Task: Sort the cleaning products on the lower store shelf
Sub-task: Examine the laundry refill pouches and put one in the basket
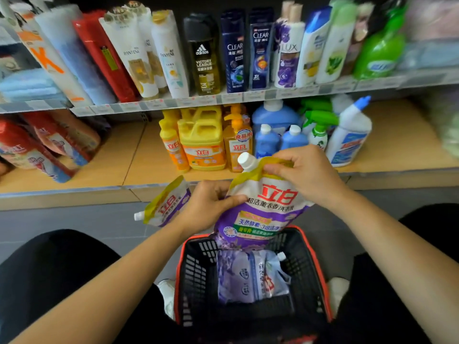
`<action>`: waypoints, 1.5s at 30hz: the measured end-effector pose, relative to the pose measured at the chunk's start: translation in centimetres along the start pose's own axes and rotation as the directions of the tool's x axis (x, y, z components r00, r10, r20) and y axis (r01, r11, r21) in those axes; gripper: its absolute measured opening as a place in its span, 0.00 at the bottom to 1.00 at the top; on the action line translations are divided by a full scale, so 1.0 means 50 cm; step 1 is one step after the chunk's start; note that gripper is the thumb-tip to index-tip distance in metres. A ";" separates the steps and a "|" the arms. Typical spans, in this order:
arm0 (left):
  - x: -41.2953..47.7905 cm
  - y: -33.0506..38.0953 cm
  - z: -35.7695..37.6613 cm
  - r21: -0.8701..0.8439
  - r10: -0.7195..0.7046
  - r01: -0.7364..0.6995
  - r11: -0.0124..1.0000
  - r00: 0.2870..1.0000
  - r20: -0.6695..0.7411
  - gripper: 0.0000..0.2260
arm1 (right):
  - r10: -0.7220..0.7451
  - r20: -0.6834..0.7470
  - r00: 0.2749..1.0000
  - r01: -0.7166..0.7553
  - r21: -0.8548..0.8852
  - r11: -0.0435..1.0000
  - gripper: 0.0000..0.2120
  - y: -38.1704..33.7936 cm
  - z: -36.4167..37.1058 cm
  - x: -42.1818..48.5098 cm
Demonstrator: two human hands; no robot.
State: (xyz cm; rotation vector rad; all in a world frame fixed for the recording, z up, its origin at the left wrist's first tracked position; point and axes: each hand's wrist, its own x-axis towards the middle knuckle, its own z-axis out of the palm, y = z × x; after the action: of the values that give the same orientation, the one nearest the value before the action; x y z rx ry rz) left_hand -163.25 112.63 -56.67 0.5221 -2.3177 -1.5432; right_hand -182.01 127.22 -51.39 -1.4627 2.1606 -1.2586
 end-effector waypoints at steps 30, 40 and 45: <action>0.032 0.056 0.010 0.090 0.235 -0.233 0.968 0.972 -0.013 0.08 | -0.001 0.187 0.982 0.050 -0.257 0.965 0.15 0.043 0.005 -0.037; 0.032 0.046 0.002 -0.064 0.084 -0.086 0.994 0.996 -0.042 0.15 | -0.012 0.164 0.986 0.039 -0.164 0.986 0.07 0.045 0.006 -0.028; 0.036 0.013 0.003 0.001 0.033 -0.033 0.999 0.999 -0.001 0.06 | 0.021 0.148 0.989 -0.032 0.072 0.997 0.04 0.037 -0.008 -0.026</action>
State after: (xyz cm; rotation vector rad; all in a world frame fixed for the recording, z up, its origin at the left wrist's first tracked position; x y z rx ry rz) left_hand -165.01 112.15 -56.02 0.4821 -2.3145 -1.5269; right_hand -182.81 128.74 -52.89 -1.4448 2.0103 -1.1699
